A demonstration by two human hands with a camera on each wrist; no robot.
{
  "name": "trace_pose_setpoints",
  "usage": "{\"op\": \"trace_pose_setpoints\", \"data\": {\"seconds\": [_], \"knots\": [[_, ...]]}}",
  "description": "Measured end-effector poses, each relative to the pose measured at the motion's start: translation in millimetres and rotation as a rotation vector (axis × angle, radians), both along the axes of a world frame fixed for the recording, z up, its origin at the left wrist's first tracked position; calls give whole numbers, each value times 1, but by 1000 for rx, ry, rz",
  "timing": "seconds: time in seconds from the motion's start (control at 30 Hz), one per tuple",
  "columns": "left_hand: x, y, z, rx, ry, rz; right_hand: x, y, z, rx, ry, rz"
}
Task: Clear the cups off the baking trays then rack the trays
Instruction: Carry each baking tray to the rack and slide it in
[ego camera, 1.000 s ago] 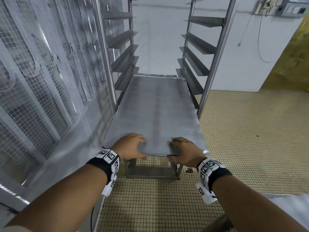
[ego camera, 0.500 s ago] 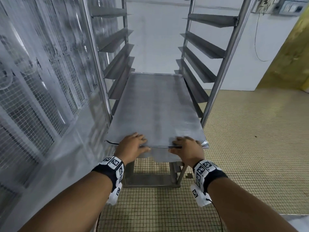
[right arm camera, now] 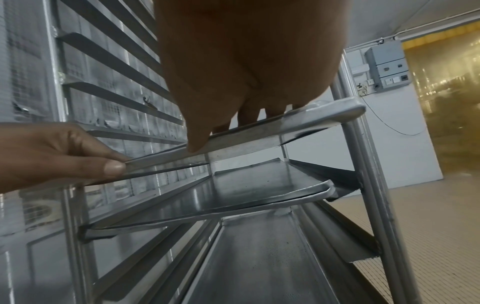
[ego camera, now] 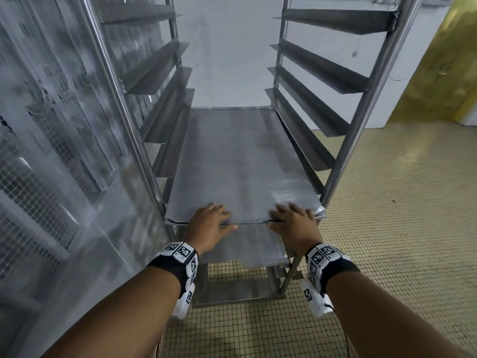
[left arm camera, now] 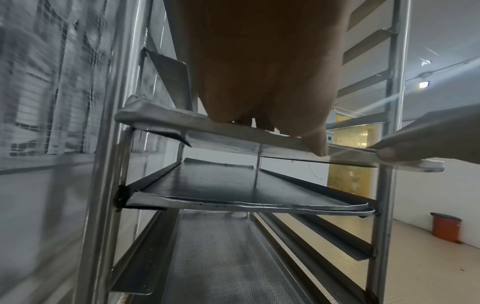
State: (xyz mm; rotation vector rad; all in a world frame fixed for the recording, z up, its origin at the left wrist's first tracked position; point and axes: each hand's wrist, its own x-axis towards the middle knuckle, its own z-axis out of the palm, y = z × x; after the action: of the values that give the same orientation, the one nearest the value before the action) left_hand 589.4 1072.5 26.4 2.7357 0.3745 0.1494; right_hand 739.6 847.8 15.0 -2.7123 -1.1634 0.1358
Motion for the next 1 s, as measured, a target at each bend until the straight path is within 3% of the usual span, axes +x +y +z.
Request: {"op": "trace_pose_setpoints", "data": {"seconds": [0.27, 0.57, 0.83, 1.0], "knots": [[31, 22, -7, -10, -17, 39, 25, 18, 0, 180, 2, -36], [55, 40, -8, 11, -30, 61, 50, 33, -13, 242, -82, -17], [65, 53, -8, -5, -21, 48, 64, 44, -17, 230, -110, -18], [66, 51, -2, 40, 49, 25, 62, 47, -4, 143, -32, -27]]}}
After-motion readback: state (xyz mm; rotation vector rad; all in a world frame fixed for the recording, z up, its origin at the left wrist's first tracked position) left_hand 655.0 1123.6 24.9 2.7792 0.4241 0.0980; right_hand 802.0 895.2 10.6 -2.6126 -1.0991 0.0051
